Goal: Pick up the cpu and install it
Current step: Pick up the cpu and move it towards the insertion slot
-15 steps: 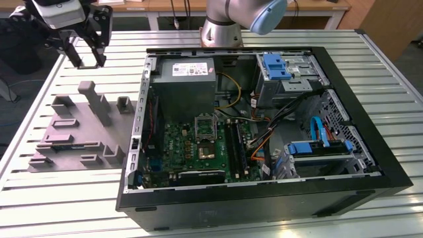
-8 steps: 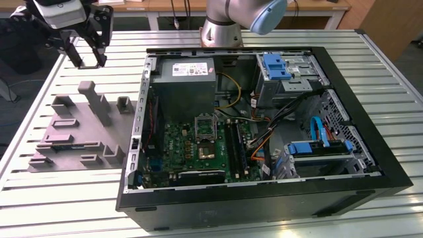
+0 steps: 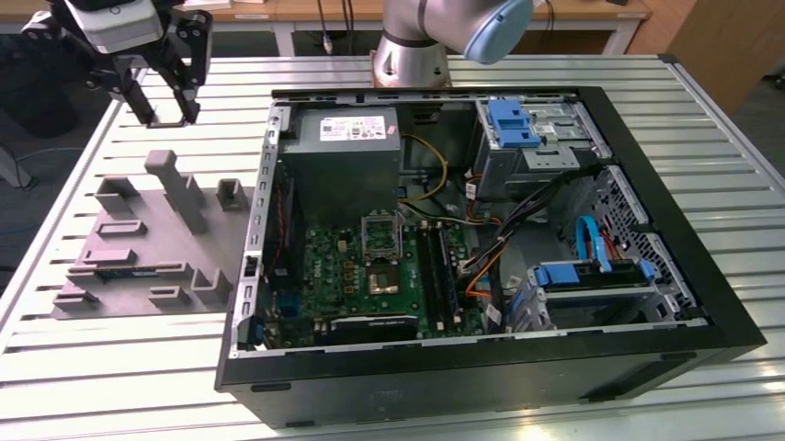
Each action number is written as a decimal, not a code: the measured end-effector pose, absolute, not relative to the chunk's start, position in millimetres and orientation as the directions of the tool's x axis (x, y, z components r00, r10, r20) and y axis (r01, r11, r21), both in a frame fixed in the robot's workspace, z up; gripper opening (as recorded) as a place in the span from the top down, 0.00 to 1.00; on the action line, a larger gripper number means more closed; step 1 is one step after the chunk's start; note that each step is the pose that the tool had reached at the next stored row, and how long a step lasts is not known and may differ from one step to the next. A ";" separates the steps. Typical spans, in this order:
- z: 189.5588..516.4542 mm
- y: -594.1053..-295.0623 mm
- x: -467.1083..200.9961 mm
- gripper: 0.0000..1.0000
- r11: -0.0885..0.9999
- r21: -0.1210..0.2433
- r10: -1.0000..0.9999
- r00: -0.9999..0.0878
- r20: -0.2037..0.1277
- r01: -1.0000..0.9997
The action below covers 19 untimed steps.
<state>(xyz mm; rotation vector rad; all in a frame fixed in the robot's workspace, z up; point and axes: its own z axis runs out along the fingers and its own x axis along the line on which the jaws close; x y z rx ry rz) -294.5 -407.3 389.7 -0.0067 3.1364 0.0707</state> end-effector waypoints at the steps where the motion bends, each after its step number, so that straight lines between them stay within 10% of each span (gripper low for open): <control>1: 389.7 -407.3 -294.3 0.53 0.999 0.045 -0.004 -1.000 -0.004 -0.004; 19: 389.7 -407.3 -286.5 0.53 0.999 0.045 -0.004 -1.000 -0.005 -0.004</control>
